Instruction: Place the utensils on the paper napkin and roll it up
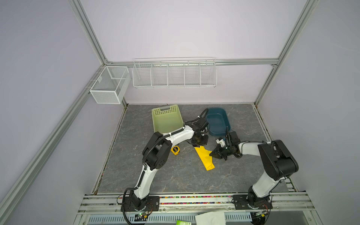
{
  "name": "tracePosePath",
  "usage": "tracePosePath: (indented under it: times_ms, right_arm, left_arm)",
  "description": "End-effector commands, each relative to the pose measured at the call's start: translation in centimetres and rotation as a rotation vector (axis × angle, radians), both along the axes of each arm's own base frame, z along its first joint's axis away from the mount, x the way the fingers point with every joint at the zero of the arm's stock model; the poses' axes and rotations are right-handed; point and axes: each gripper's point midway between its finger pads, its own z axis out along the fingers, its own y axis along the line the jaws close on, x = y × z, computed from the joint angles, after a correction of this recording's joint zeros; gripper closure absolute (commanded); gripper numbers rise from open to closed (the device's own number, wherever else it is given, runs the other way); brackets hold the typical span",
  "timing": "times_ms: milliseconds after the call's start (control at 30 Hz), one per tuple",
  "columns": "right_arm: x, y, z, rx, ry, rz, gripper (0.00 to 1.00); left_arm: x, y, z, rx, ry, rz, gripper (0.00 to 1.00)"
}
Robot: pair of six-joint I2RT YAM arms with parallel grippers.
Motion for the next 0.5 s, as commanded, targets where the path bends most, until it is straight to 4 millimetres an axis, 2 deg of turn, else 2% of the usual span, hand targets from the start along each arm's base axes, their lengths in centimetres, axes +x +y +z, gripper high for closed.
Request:
tracePosePath:
  times_ms: [0, 200, 467]
  right_arm:
    - [-0.8, -0.7, -0.4, -0.033, 0.015, -0.005, 0.93]
    - [-0.4, -0.7, 0.4, -0.043, -0.004, -0.006, 0.93]
    - [0.1, -1.0, 2.5, -0.065, -0.049, 0.002, 0.93]
  left_arm:
    - [-0.2, 0.2, -0.5, 0.041, -0.004, -0.027, 1.00]
    - [-1.2, 1.0, -2.8, 0.095, 0.018, -0.044, 1.00]
    - [-1.9, 2.5, -4.4, 0.149, 0.021, -0.055, 1.00]
